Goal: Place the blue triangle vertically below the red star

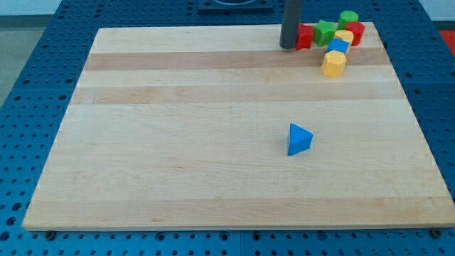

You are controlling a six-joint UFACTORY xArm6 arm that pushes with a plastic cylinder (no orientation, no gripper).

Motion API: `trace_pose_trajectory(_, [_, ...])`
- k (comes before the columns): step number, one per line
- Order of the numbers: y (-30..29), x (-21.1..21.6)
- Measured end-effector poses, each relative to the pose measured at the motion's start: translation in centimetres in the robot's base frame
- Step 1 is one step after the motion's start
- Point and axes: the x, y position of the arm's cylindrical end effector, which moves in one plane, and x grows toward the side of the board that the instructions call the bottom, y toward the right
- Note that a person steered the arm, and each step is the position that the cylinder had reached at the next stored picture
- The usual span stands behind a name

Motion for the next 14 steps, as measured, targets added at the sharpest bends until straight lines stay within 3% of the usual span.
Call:
trace_pose_trajectory(2, [-0.6, 10.1])
trace_pose_trajectory(4, [6.2, 19.1])
trace_pose_trajectory(6, [3.3, 25.4])
trace_pose_trajectory(8, [-0.3, 25.1])
trace_pose_trajectory(13, [-5.2, 13.2])
trace_pose_trajectory(14, [-7.9, 13.1])
